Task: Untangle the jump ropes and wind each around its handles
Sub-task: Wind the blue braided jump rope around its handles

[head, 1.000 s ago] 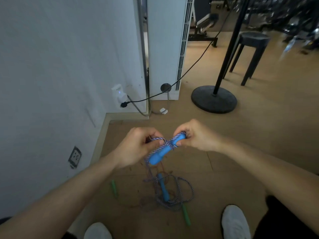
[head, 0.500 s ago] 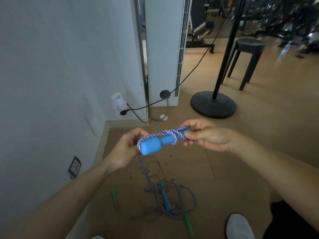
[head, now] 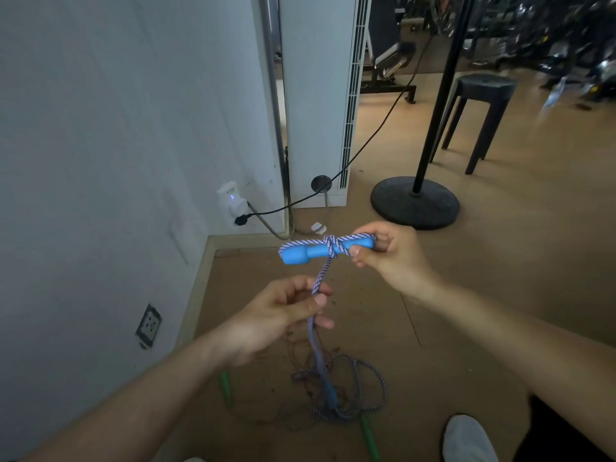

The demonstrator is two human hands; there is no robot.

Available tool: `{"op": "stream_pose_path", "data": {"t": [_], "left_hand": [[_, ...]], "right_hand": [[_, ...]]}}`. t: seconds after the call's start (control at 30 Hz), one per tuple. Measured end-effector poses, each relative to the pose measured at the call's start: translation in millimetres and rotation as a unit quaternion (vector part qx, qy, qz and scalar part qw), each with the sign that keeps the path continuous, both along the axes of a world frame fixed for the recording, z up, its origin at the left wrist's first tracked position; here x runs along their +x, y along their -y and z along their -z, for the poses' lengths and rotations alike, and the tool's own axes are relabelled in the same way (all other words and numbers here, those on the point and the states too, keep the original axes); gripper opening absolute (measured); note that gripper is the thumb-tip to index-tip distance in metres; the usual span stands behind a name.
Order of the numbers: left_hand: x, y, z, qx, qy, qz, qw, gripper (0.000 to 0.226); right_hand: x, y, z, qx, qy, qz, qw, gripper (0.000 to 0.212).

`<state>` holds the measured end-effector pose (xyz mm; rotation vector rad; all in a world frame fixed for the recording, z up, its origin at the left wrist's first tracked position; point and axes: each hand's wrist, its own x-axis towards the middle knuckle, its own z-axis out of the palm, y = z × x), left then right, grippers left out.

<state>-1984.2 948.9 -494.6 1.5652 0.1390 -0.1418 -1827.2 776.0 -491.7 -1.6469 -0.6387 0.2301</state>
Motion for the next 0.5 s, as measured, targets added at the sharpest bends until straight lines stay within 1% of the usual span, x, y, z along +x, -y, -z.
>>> {"op": "stream_pose_path", "data": {"t": [0.07, 0.13, 0.2, 0.23, 0.3, 0.37, 0.43, 0.5], "left_hand": [[0.3, -0.5, -2.2, 0.053, -0.003, -0.001, 0.999, 0.023], [1.5, -5.8, -7.8, 0.099, 0.013, -0.006, 0.995, 0.016], [3.0, -15.7, -15.3, 0.146, 0.035, -0.016, 0.988, 0.011], [4.0, -21.7, -18.0, 0.169, 0.043, -0.029, 0.984, 0.012], [7.2, -32.9, -21.0, 0.178, 0.051, -0.078, 0.98, 0.02], [11.8, -41.4, -22.2, 0.149, 0.059, -0.138, 0.977, 0.027], [16.9, -47.6, -21.1, 0.118, 0.066, -0.186, 0.973, 0.025], [21.1, -54.2, -18.3, 0.118, 0.071, -0.222, 0.965, 0.017]], "right_hand": [[4.5, 2.0, -2.0, -0.074, 0.088, 0.003, 0.993, 0.017], [7.6, 3.7, -4.6, -0.138, 0.14, -0.009, 0.98, 0.016], [12.0, 6.0, -7.5, -0.211, 0.163, -0.046, 0.963, 0.014], [16.0, 8.1, -8.1, -0.246, 0.161, -0.075, 0.953, 0.014], [24.0, 14.4, -8.1, -0.294, 0.13, -0.148, 0.935, 0.016], [28.1, 21.2, -9.2, -0.304, 0.058, -0.227, 0.923, 0.017], [27.2, 25.6, -11.4, -0.28, -0.024, -0.288, 0.915, 0.02], [25.8, 27.1, -15.9, -0.241, -0.079, -0.337, 0.907, 0.02]]}}
